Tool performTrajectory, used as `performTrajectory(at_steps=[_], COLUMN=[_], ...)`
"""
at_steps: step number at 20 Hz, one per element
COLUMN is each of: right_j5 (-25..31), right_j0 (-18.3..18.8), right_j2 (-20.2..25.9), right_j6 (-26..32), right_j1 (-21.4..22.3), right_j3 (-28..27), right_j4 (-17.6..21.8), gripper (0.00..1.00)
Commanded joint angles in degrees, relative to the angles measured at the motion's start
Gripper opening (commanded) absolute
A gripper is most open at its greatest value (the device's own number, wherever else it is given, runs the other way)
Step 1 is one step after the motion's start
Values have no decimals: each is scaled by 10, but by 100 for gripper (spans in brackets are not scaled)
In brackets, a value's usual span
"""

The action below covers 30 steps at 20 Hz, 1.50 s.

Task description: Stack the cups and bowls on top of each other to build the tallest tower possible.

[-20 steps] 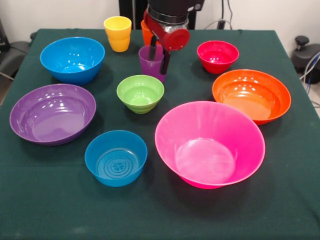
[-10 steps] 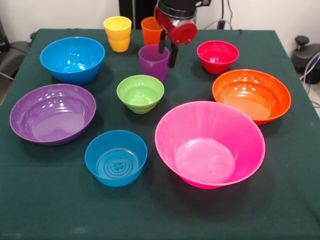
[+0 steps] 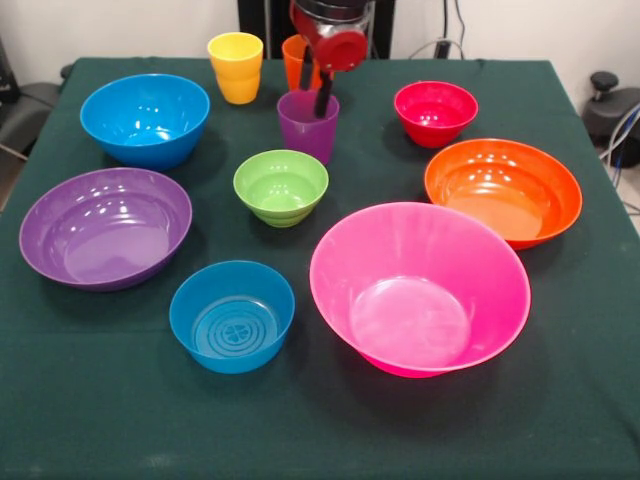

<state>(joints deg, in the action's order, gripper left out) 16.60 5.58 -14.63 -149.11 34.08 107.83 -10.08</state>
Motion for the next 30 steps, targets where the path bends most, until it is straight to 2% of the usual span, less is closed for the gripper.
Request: performTrajectory(at_steps=[1,5,10,21,30], right_j5=[-60,-94,-114,-92,-72], right_j0=[24,24,6,-27,-44], right_j2=[66,69,62,55,39], right_j6=[-62,-69,-84,-96,-74], right_j1=[-33,-63,-89,-90,-74], right_j3=[49,42,20,3,8], right_j4=[0,-2,-19,-60,-60], gripper=[100,100,100,100,100])
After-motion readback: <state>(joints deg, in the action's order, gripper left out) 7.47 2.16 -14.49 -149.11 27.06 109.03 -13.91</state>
